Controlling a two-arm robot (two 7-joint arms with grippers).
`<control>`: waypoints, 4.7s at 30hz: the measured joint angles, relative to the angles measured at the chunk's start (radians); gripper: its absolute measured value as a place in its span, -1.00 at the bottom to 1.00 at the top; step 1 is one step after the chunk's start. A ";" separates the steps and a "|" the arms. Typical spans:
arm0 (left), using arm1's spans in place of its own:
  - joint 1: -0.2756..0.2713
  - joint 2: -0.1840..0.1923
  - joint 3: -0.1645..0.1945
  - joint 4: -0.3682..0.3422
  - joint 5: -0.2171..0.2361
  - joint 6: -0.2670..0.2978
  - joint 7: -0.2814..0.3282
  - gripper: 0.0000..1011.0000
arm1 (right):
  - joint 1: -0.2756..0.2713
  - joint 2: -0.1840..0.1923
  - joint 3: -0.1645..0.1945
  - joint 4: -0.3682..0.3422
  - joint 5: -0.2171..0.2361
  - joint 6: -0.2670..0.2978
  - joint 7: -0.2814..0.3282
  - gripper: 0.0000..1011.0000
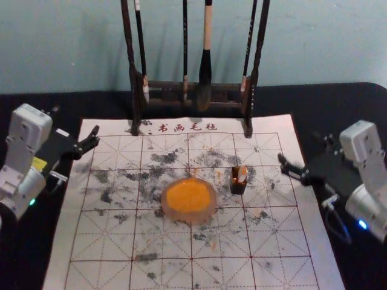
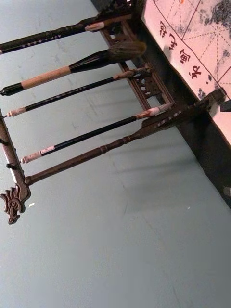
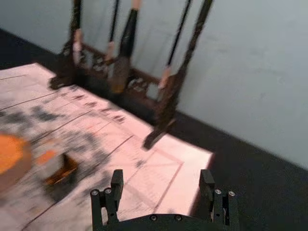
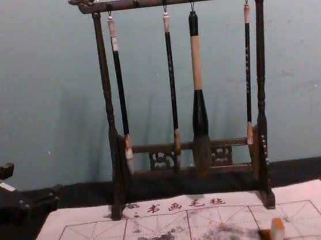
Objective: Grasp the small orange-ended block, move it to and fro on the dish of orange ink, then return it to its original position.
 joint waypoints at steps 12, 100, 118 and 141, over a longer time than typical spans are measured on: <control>0.000 0.000 0.000 0.000 0.000 0.000 0.000 0.98 | -0.115 -0.002 -0.013 -0.113 0.026 0.042 0.063 0.98; 0.000 0.000 0.000 0.000 0.000 0.000 0.000 0.98 | -0.057 -0.263 0.002 -0.010 -0.108 0.082 0.002 0.24; 0.000 0.000 0.000 0.000 0.000 0.000 0.000 0.98 | -0.057 -0.263 0.002 -0.010 -0.107 0.081 0.002 -0.68; 0.000 0.000 0.000 0.000 0.000 0.000 0.000 0.98 | -0.058 -0.268 0.011 -0.009 -0.104 0.078 0.011 -0.76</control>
